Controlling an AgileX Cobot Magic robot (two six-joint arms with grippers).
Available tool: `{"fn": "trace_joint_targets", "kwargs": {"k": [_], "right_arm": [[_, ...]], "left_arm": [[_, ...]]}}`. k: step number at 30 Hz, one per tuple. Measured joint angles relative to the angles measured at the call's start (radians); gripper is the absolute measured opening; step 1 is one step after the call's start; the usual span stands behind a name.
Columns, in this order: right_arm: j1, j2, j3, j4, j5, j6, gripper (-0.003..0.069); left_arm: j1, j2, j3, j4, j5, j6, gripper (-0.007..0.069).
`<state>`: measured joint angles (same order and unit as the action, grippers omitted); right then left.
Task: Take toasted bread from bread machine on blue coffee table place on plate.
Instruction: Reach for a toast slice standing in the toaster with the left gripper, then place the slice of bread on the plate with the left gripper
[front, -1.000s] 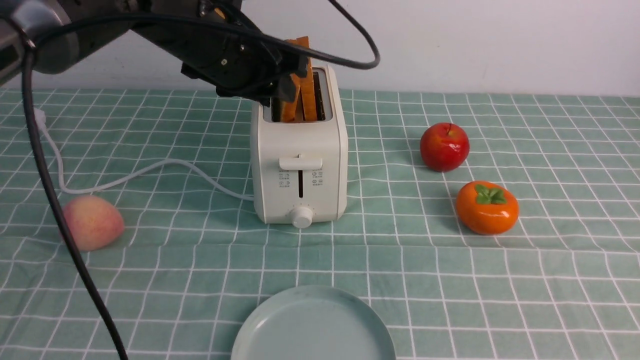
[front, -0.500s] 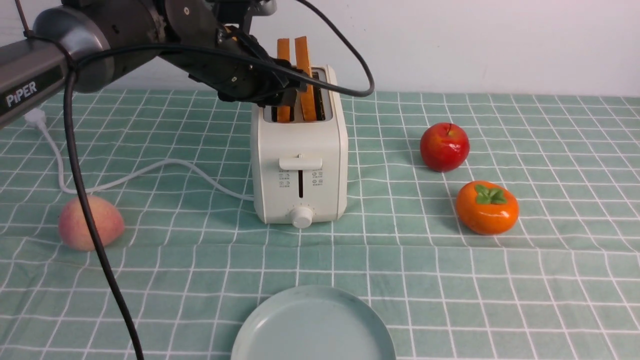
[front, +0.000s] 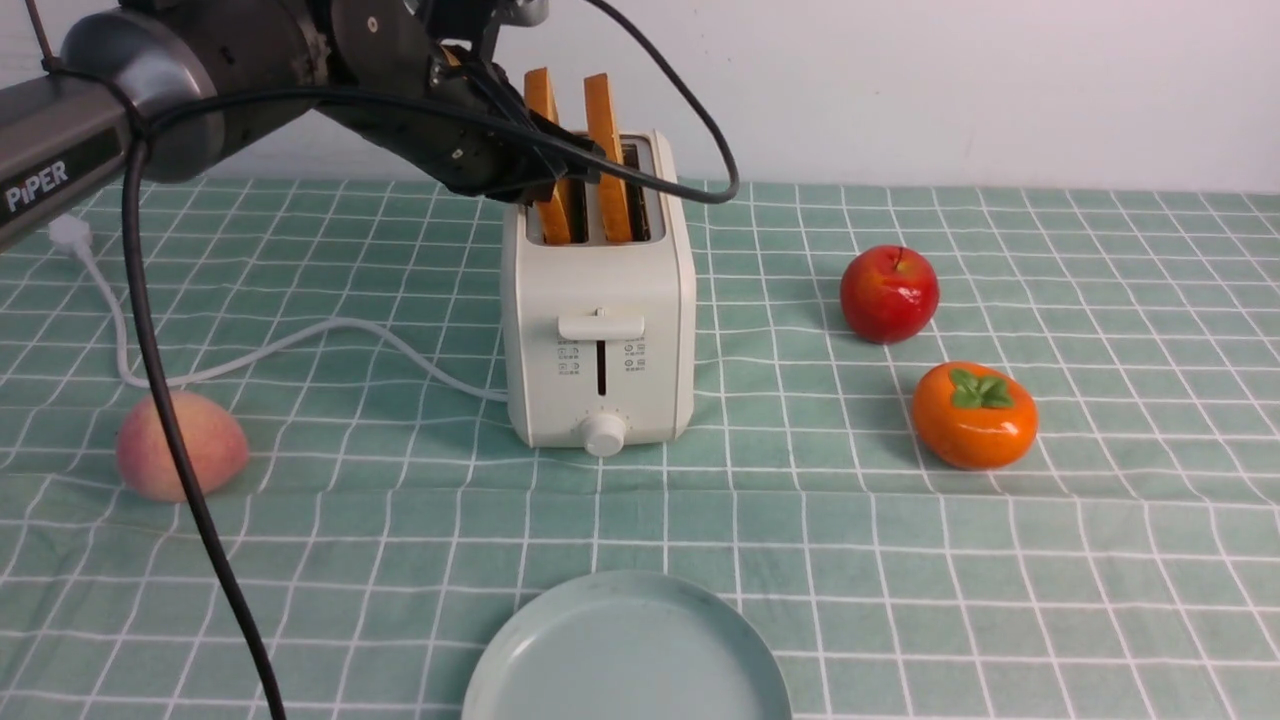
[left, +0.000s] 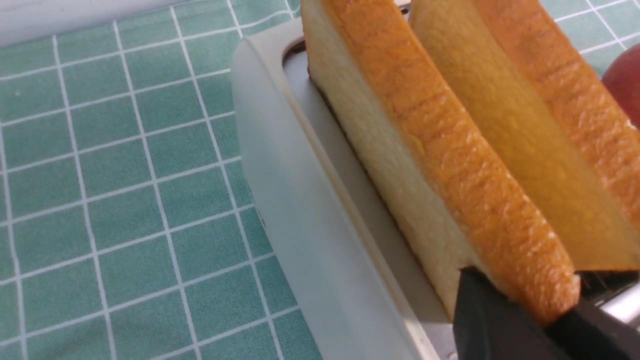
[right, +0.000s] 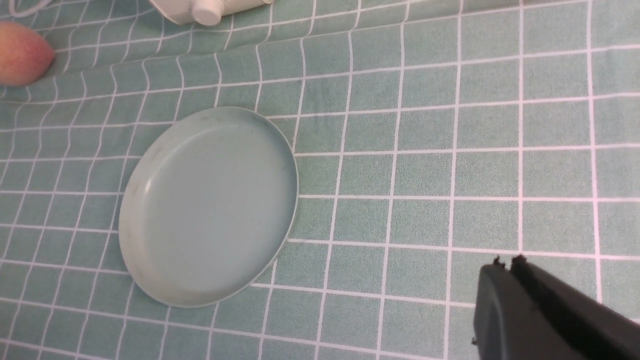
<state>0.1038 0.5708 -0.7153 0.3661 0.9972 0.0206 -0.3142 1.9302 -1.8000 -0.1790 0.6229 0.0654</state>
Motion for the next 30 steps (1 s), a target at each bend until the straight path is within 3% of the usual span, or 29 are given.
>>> {"fn": "trace_joint_targets", "kwargs": {"k": [11,19,23,30], "right_arm": [[0.000,0.000,0.000,-0.008,0.000,0.000,0.0015],[0.000,0.000,0.000,-0.009,-0.008,0.000,0.0022],[0.000,0.000,0.000,-0.018,-0.006,0.000,0.0022],[0.000,0.000,0.000,-0.024,-0.004,0.000,0.0032]], "left_arm": [[0.000,-0.264,-0.005,0.005,0.174,-0.024,0.0017],[0.000,-0.424,0.000,-0.014,0.520,-0.091,0.0017],[0.000,-0.470,0.170,-0.170,0.618,-0.065,0.0017],[0.000,-0.488,0.577,-0.449,0.545,0.092,0.0017]]}}
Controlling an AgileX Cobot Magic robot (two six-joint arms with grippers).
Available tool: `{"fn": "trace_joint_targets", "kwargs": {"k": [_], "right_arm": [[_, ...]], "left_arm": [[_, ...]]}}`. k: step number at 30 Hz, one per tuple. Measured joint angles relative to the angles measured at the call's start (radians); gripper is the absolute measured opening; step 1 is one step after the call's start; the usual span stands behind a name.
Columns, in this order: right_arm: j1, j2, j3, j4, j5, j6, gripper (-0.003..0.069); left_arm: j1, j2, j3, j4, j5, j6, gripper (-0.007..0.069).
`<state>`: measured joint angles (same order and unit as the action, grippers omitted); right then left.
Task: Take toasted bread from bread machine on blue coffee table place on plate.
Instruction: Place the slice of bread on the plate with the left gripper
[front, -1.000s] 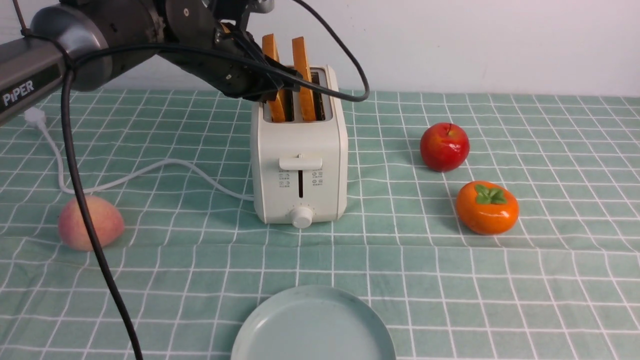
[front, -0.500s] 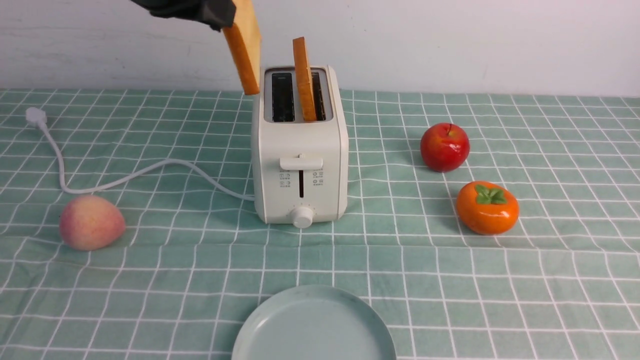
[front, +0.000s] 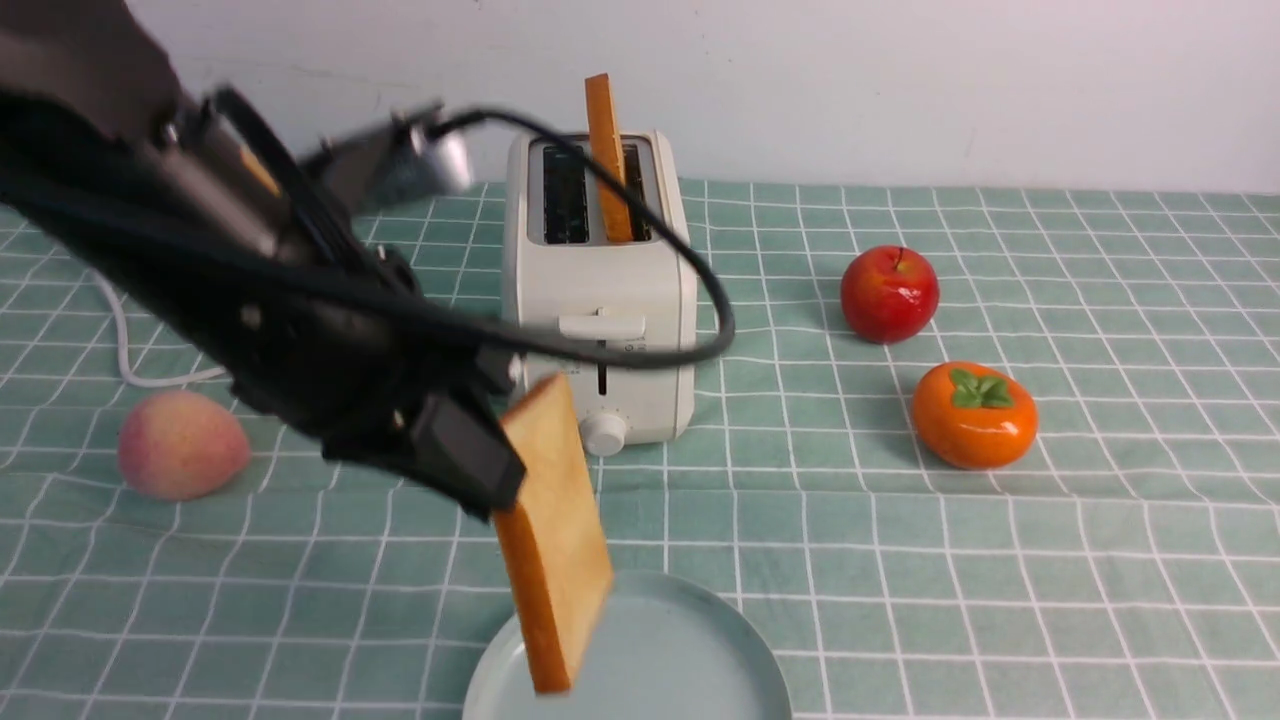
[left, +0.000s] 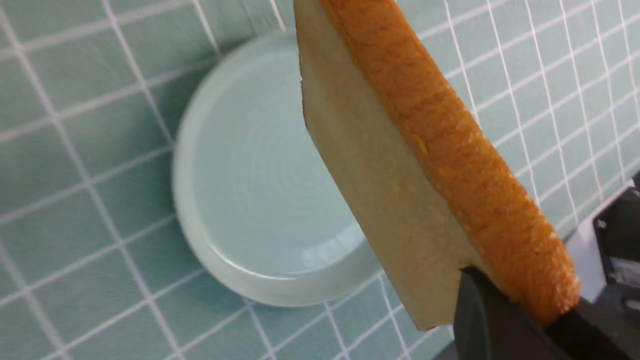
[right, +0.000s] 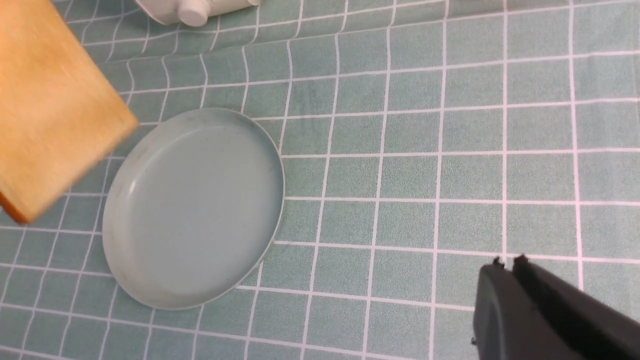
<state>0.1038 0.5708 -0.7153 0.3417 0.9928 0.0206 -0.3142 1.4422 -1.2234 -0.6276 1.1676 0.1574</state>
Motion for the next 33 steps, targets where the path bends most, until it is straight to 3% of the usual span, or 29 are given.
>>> {"fn": "trace_joint_targets", "kwargs": {"k": [3,4,7,17,19,26,29,33], "right_arm": [[0.000,0.000,0.000,-0.002,0.000,0.000,0.0034],[0.000,0.000,0.000,-0.003,0.000,0.000,0.0035],[0.000,0.000,0.000,-0.003,0.000,0.000,0.0036],[0.000,0.000,0.000,-0.006,0.000,0.000,0.0036],[0.000,0.000,0.000,-0.006,0.000,0.000,0.0037],[0.000,0.000,0.000,0.021,0.001,0.000,0.0050],[0.000,0.002,-0.004,0.064,0.023,0.000,0.0052],[0.000,0.037,-0.063,0.073,0.092,0.000,0.0053]], "left_arm": [[0.000,0.000,0.114,-0.110,-0.050,0.100,0.0017],[0.000,0.000,0.171,-0.192,-0.083,0.182,0.0017],[0.000,0.000,0.252,-0.263,-0.126,0.250,0.0017],[0.000,-0.008,0.383,-0.276,-0.268,0.268,0.0025],[0.000,-0.009,0.383,-0.259,-0.271,0.268,0.0053],[0.000,-0.010,0.386,-0.026,-0.319,0.089,0.0351],[0.000,-0.010,0.382,0.073,-0.314,0.022,0.0407],[0.000,-0.010,0.353,0.158,-0.304,-0.056,0.0400]]}}
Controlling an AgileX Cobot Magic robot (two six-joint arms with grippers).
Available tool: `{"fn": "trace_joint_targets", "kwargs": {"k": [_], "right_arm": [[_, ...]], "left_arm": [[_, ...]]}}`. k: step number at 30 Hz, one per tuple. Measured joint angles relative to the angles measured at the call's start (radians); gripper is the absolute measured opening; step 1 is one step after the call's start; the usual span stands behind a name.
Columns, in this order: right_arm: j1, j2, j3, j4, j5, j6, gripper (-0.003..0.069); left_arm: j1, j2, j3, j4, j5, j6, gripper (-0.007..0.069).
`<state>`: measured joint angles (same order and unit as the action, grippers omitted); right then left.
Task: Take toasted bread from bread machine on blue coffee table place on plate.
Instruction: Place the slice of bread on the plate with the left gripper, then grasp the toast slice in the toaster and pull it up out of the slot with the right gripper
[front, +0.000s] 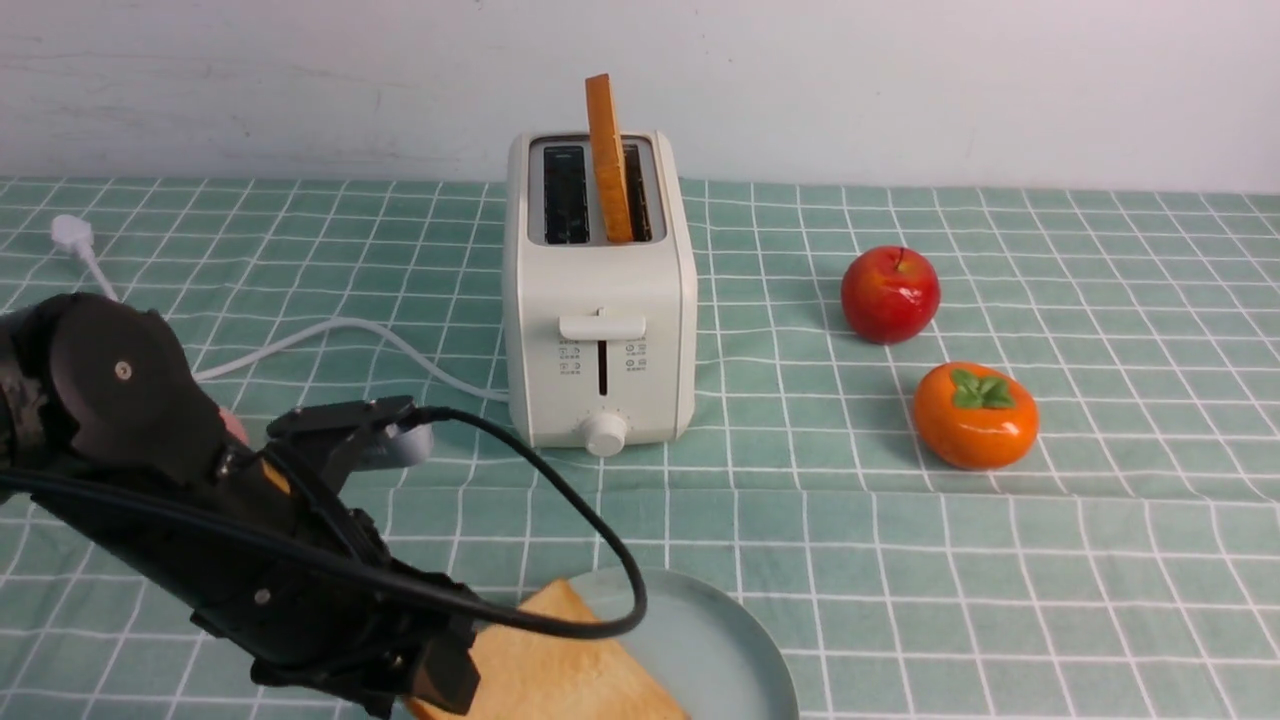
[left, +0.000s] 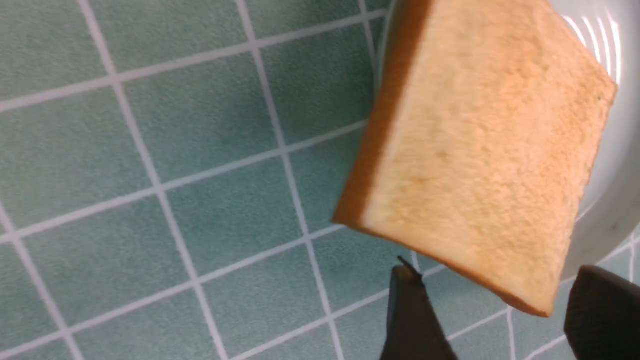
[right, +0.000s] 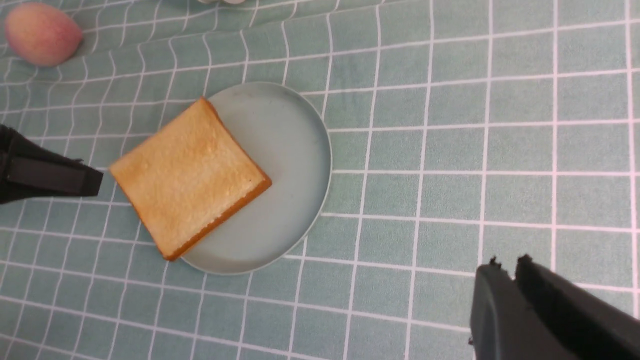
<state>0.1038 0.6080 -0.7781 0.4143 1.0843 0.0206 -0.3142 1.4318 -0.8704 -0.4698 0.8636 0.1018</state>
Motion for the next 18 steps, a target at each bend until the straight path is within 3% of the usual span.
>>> {"fn": "trace_joint_targets", "kwargs": {"k": [4,8,9,10,11,14,18], "right_arm": [[0.000,0.064,-0.090,-0.026,0.051,0.000,0.0053],[0.000,0.203,-0.240,-0.052,0.112,0.000,0.0054],[0.000,0.264,-0.299,-0.046,0.127,0.000,0.0054],[0.000,0.283,-0.323,-0.043,0.131,0.000,0.0054],[0.001,0.348,-0.380,-0.032,0.142,0.000,0.0054],[0.027,0.459,-0.474,-0.034,0.146,0.000,0.0054],[0.161,0.649,-0.666,-0.127,0.118,0.012,0.0055]], "left_arm": [[0.000,-0.009,-0.037,0.074,0.018,-0.067,0.0346],[0.000,-0.070,-0.059,0.145,0.043,-0.124,0.0185],[0.000,-0.110,-0.059,0.164,0.053,-0.130,0.0096],[0.000,-0.123,-0.059,0.169,0.056,-0.131,0.0070],[0.000,-0.182,-0.059,0.183,0.060,-0.140,-0.0005],[0.000,-0.278,-0.056,0.187,0.061,-0.156,-0.0014],[0.000,-0.517,0.017,0.188,0.043,-0.180,-0.0014]]}}
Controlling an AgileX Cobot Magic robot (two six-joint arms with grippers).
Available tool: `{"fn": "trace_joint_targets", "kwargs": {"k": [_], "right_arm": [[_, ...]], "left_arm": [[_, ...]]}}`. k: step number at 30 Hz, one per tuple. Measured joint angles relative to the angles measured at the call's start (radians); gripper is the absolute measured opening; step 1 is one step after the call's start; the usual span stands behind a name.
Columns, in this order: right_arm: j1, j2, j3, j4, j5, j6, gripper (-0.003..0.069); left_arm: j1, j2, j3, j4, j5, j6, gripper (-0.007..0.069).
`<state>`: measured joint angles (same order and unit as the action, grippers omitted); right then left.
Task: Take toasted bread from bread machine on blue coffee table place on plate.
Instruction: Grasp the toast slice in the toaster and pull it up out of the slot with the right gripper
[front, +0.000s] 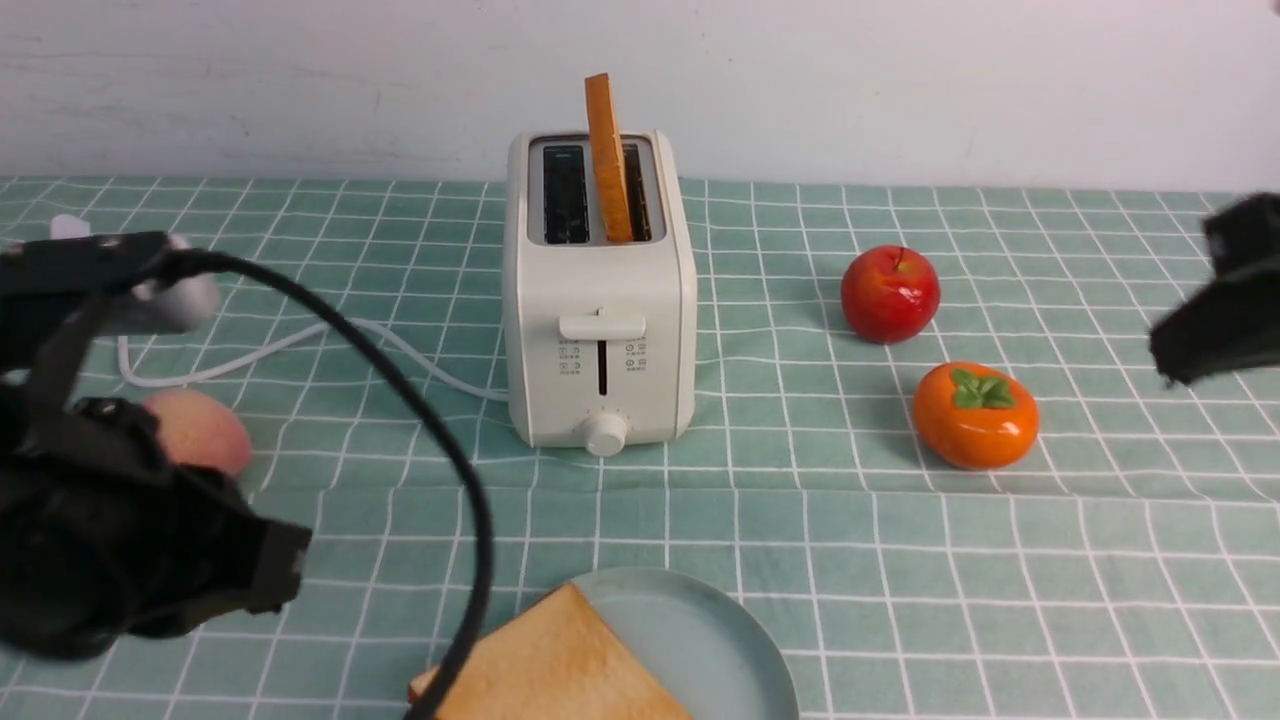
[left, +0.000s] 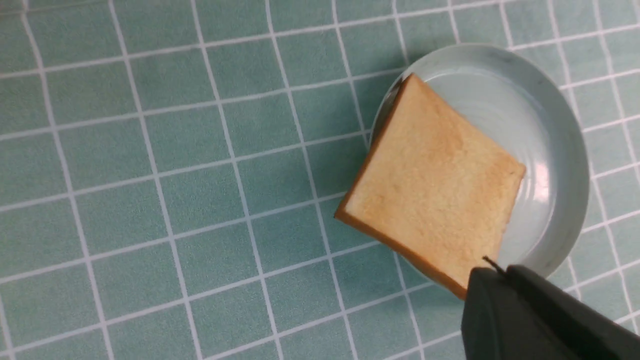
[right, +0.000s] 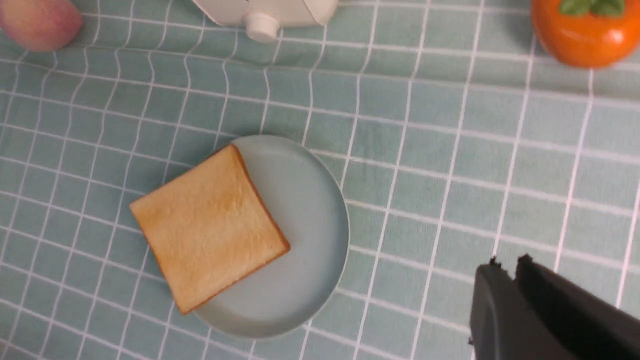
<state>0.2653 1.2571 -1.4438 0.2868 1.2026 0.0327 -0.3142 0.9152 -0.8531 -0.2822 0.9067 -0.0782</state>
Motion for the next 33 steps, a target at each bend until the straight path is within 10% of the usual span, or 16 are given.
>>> {"fn": "trace_joint_targets", "kwargs": {"k": [7,22,30,33], "right_arm": [[0.149,0.260,-0.317,-0.178,-0.086,0.114,0.0110],[0.288,0.876,-0.821,-0.281,-0.398,0.074,0.0561],[0.288,0.992,-0.825,-0.300,-0.552,0.074,0.0560],[0.288,1.022,-0.826,-0.307,-0.602,0.074,0.0446]], "left_arm": [[0.000,-0.264,0.127,0.002,-0.064,-0.007,-0.0014],[0.000,-0.414,0.217,0.010,0.029,-0.085,-0.0014],[0.000,-0.416,0.217,0.014,0.058,-0.086,-0.0014],[0.000,-0.416,0.217,0.015,0.064,-0.086,-0.0014]]}}
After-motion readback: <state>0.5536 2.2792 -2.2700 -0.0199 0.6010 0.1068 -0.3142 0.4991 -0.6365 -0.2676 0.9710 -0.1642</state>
